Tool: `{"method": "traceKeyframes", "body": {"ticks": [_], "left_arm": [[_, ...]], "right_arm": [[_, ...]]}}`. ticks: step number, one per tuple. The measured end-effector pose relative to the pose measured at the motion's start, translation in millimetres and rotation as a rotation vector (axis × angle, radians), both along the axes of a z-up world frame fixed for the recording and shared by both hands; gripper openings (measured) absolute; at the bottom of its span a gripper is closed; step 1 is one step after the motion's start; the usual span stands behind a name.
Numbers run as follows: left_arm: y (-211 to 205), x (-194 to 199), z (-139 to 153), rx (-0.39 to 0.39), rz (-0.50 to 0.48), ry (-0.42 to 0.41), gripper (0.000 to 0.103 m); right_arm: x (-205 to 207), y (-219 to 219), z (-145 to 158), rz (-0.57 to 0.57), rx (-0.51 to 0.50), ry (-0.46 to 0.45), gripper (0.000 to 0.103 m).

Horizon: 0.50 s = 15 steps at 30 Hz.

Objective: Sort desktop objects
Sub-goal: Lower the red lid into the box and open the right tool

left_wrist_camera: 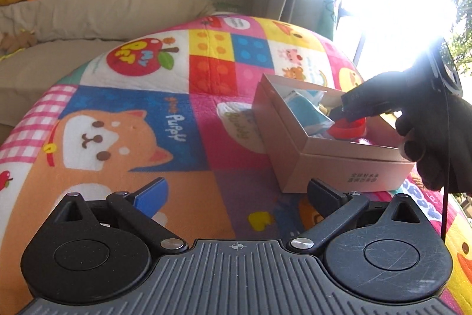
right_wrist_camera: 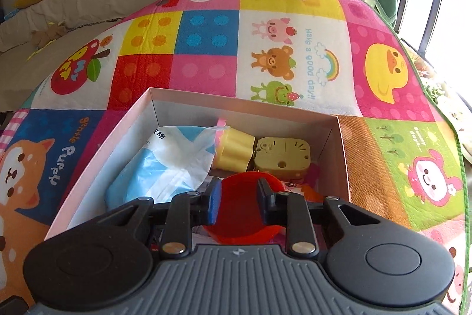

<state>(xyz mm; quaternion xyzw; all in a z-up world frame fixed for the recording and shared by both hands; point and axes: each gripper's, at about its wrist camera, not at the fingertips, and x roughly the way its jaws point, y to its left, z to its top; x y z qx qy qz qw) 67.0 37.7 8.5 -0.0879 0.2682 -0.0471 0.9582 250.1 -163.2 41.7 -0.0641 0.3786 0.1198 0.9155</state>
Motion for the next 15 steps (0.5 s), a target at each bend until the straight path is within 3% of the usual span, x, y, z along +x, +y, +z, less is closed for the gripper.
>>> {"method": "traceKeyframes", "body": {"ticks": [6, 9, 11, 15], "left_arm": [[-5.8, -4.4, 2.1, 0.032, -0.003, -0.013, 0.103], [-8.8, -6.1, 2.9, 0.044, -0.011, 0.005, 0.103], [-11.0, -9.3, 4.6, 0.062, -0.018, 0.023, 0.103], [-17.0, -17.8, 3.6, 0.139, -0.023, 0.038, 0.103]], "right_arm": [[4.8, 16.0, 24.5, 0.001, 0.087, -0.089, 0.025], [18.4, 34.5, 13.8, 0.016, 0.018, -0.067, 0.025], [27.5, 41.7, -2.4, 0.041, -0.038, -0.003, 0.028], [10.9, 20.4, 5.2, 0.022, 0.053, -0.017, 0.028]]}}
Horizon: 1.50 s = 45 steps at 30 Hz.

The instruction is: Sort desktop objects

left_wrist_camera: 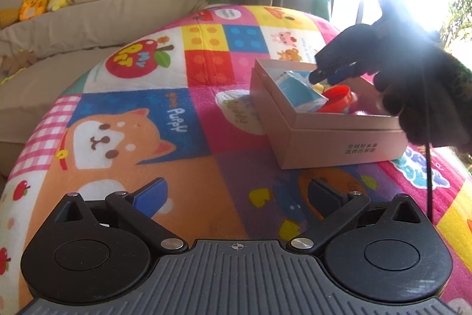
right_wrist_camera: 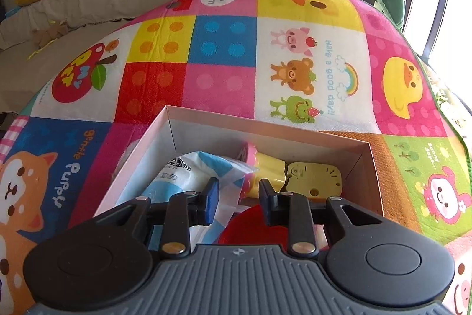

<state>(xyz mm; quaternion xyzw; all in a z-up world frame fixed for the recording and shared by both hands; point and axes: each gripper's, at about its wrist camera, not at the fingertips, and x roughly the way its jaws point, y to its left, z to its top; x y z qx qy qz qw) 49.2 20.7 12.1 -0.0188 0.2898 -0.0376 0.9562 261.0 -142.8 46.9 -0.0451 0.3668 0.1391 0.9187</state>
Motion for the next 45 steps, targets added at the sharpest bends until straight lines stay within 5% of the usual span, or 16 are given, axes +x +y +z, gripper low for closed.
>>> {"method": "traceKeyframes", "body": {"ticks": [3, 5, 10, 16, 21, 45], "left_arm": [[-2.8, -4.5, -2.2, 0.020, -0.003, 0.020, 0.103], [-6.2, -6.2, -4.3, 0.016, -0.013, 0.038, 0.103], [-18.9, -2.7, -12.0, 0.009, 0.009, 0.109, 0.103], [-28.1, 0.4, -19.9, 0.054, 0.066, 0.144, 0.103], [-29.3, -1.1, -20.7, 0.074, 0.082, 0.149, 0.103], [-27.4, 0.3, -21.1, 0.063, 0.079, 0.149, 0.103]], "right_arm": [[-41.2, -29.3, 20.3, 0.006, 0.066, -0.082, 0.039], [-75.6, -51.8, 29.0, 0.014, 0.097, -0.125, 0.068], [-145.5, -95.3, 23.3, 0.004, 0.141, -0.129, 0.102], [-199.6, -84.4, -27.6, 0.022, 0.026, -0.075, 0.103], [-192.4, -67.2, -55.4, 0.005, -0.029, -0.015, 0.103], [-188.6, -74.1, -64.0, -0.038, 0.008, -0.061, 0.103]]}}
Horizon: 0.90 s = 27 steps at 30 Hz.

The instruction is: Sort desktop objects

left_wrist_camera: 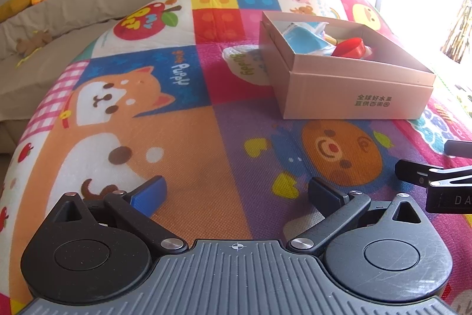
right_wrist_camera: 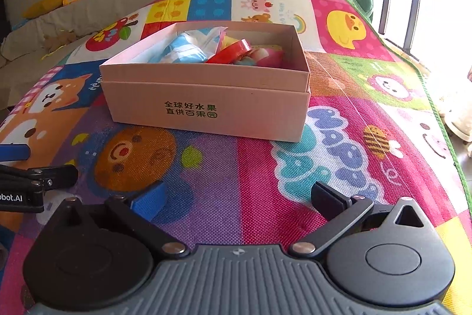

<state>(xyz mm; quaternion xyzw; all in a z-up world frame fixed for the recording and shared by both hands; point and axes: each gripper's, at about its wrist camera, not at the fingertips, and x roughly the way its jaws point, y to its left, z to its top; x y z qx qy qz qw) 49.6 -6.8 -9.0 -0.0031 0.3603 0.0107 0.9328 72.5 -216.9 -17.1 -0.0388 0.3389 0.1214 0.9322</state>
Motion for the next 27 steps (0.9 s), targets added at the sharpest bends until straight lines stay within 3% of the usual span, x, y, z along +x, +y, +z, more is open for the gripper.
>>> {"method": "traceKeyframes", "body": {"ticks": [27], "left_arm": [[-2.7, 0.9, -0.1, 0.006, 0.005, -0.001, 0.103]], "right_arm": [[-0.7, 0.3, 0.2, 0.000, -0.001, 0.000, 0.103]]}}
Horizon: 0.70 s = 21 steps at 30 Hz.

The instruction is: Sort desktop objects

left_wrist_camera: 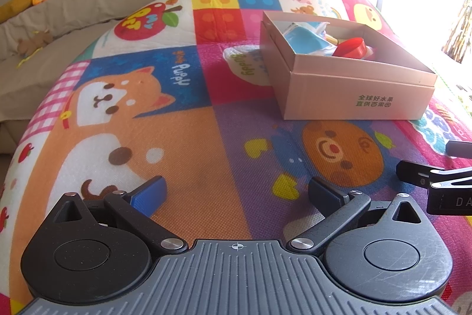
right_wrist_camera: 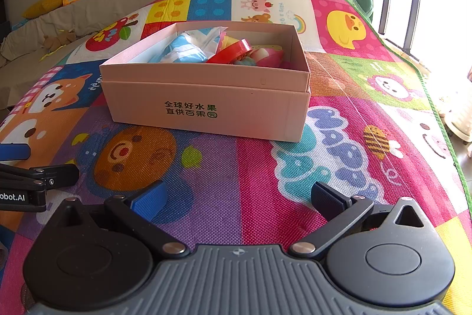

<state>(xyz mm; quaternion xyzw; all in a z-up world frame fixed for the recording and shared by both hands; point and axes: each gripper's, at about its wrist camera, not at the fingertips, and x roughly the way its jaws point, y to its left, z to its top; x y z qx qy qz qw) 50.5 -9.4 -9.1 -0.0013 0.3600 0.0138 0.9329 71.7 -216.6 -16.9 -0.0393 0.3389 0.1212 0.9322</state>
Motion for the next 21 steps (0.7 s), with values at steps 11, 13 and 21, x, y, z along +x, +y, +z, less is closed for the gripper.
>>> {"method": "traceKeyframes", "body": {"ticks": [11, 13, 21], "left_arm": [[0.4, 0.1, -0.2, 0.001, 0.000, 0.000, 0.103], [0.3, 0.1, -0.3, 0.001, 0.000, 0.000, 0.103], [0.4, 0.3, -0.2, 0.001, 0.000, 0.000, 0.103]], "right_arm": [[0.2, 0.0, 0.0, 0.000, 0.000, 0.000, 0.103], [1.0, -0.2, 0.0, 0.000, 0.000, 0.000, 0.103], [0.8, 0.2, -0.3, 0.000, 0.000, 0.000, 0.103]]}}
